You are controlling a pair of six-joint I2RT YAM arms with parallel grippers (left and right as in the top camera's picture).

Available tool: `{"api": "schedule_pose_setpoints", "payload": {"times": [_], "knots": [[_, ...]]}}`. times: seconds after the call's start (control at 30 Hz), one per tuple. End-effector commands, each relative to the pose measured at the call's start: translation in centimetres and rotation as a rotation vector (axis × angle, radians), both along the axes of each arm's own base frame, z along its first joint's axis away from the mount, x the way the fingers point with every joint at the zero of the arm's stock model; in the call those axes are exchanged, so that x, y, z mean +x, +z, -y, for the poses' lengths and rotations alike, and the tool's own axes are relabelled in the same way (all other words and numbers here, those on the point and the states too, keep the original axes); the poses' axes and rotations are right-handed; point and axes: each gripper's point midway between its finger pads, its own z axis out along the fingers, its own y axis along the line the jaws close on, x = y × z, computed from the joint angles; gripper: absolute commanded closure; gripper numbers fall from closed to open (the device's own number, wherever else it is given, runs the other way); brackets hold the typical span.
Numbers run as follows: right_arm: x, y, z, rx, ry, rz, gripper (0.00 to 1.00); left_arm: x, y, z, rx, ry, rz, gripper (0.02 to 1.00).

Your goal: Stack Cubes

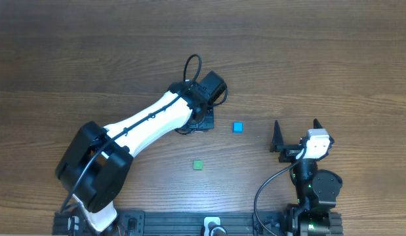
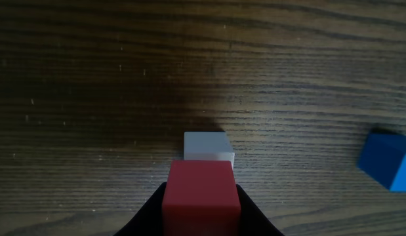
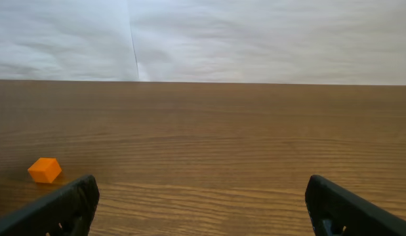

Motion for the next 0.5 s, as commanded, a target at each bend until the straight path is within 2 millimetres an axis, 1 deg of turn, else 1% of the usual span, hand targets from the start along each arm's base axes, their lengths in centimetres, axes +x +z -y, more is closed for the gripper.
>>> {"api": "schedule_pose_setpoints", "payload": {"times": [0.03, 0.27, 0.5], "knots": [[-0.04, -0.09, -0.18, -0.001, 0.01, 0.002, 0.007, -0.03, 0.0, 0.73, -0.011, 0.006, -0.007, 0.86], [-0.04, -0.09, -0.18, -0.001, 0.01, 0.002, 0.009, -0.51, -0.68, 1.06, -0.001, -0.004, -0.023, 0.862], [-0.04, -0.09, -0.18, -0.001, 0.01, 0.002, 0.007, -0.56, -0.73, 1.21, -0.002, 0.003, -0.022, 0.86]]}}
